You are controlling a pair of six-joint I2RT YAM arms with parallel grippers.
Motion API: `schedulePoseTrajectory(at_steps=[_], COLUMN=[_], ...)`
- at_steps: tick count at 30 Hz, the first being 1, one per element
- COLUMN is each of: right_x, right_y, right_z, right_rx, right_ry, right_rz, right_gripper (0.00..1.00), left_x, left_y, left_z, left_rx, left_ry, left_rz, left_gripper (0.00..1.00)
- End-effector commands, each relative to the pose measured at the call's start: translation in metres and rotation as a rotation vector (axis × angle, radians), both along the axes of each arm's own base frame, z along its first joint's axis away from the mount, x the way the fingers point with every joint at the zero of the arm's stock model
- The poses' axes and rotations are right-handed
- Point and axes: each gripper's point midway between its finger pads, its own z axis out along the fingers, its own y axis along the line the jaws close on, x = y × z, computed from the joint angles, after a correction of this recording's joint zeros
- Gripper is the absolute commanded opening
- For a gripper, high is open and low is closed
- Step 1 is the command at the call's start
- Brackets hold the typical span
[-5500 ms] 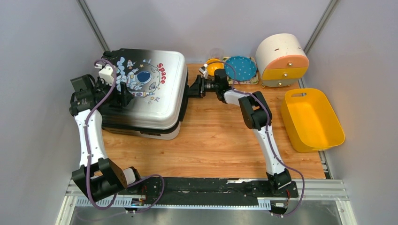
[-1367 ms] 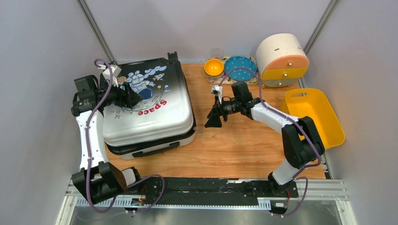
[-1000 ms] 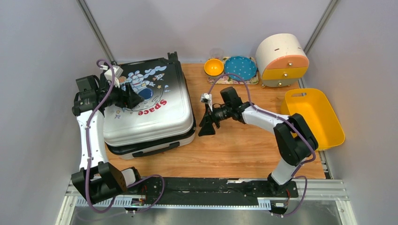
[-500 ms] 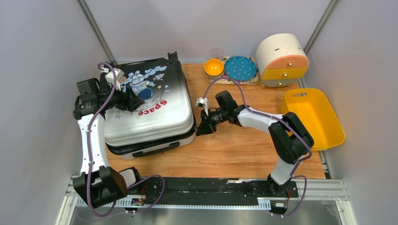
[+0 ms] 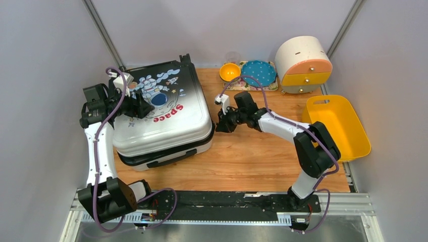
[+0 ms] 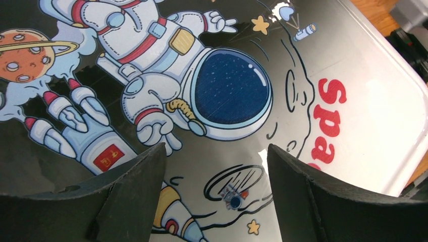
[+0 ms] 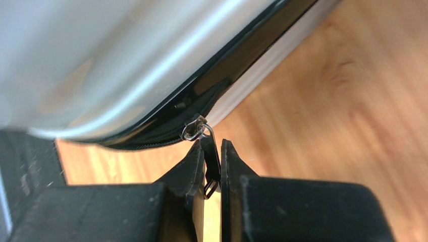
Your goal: Open, take out, and arrange the luggage
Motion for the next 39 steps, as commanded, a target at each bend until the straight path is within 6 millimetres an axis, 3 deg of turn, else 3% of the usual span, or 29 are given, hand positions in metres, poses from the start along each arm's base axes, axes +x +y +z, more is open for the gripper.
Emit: schedulePoseTrajectory(at_steps=[1,6,12,15,19,21,26,27,29,30,32,33,35,36,37,38,39], right_x=[0.087,0.116,0.131,0.145,0.168,0.169,0.165,0.165,0.165,0.165,0.163,0.161,0.155,0.150,0.144,0.140,0.130], right_y=[-0.016,-0.001,0.010,0.006,-0.027,-0.036,-0.048,-0.047,-0.048,-0.049,-0.055,-0.058,-0.066,-0.072,-0.077,-0.081,-0.086], right_z=[0.015,0.016,0.017,0.017,0.010,0.012,0.016,0.017,0.021,0.022,0.023,0.032,0.034,0.041,0.039,0.042,0.046], right_rx=[-0.027,-0.013,0.009,0.014,0.003,0.009,0.009,0.007,-0.011,-0.019,-0.042,-0.040,-0.058,-0.063,-0.079,-0.077,-0.072], right_ry=[-0.148,-0.179,-0.211,-0.203,-0.144,-0.138,-0.135,-0.133,-0.114,-0.107,-0.098,-0.111,-0.104,-0.108,-0.089,-0.086,-0.071], right_rz=[-0.255,-0.259,-0.227,-0.260,-0.363,-0.369,-0.348,-0.343,-0.344,-0.346,-0.362,-0.367,-0.381,-0.395,-0.407,-0.416,-0.426], right_gripper=[0.00,0.00,0.00,0.00,0.00,0.00,0.00,0.04,0.32,0.56,0.68,0.69,0.70,0.70,0.70,0.70,0.70], left_x=[-0.001,-0.003,-0.006,-0.006,0.000,0.008,0.051,0.060,0.086,0.096,0.122,0.135,0.155,0.168,0.180,0.189,0.203], left_y=[0.007,0.008,0.007,0.006,0.007,0.009,0.040,0.048,0.068,0.078,0.092,0.105,0.121,0.134,0.142,0.148,0.161], left_z=[-0.026,-0.029,-0.030,-0.025,-0.011,0.004,0.041,0.045,0.059,0.063,0.072,0.065,0.077,0.066,0.080,0.081,0.064], left_rx=[0.006,0.013,0.016,0.008,-0.011,-0.020,0.027,0.034,0.041,0.049,0.037,0.041,0.041,0.048,0.042,0.042,0.047], left_ry=[0.099,0.109,0.108,0.102,0.091,0.071,-0.037,-0.057,-0.127,-0.150,-0.224,-0.227,-0.315,-0.305,-0.362,-0.375,-0.351], left_rz=[0.050,0.053,0.052,0.051,0.068,0.088,0.235,0.269,0.364,0.415,0.466,0.524,0.579,0.635,0.659,0.680,0.722], left_gripper=[0.81,0.81,0.80,0.81,0.83,0.84,0.85,0.85,0.85,0.86,0.86,0.86,0.86,0.86,0.86,0.86,0.86])
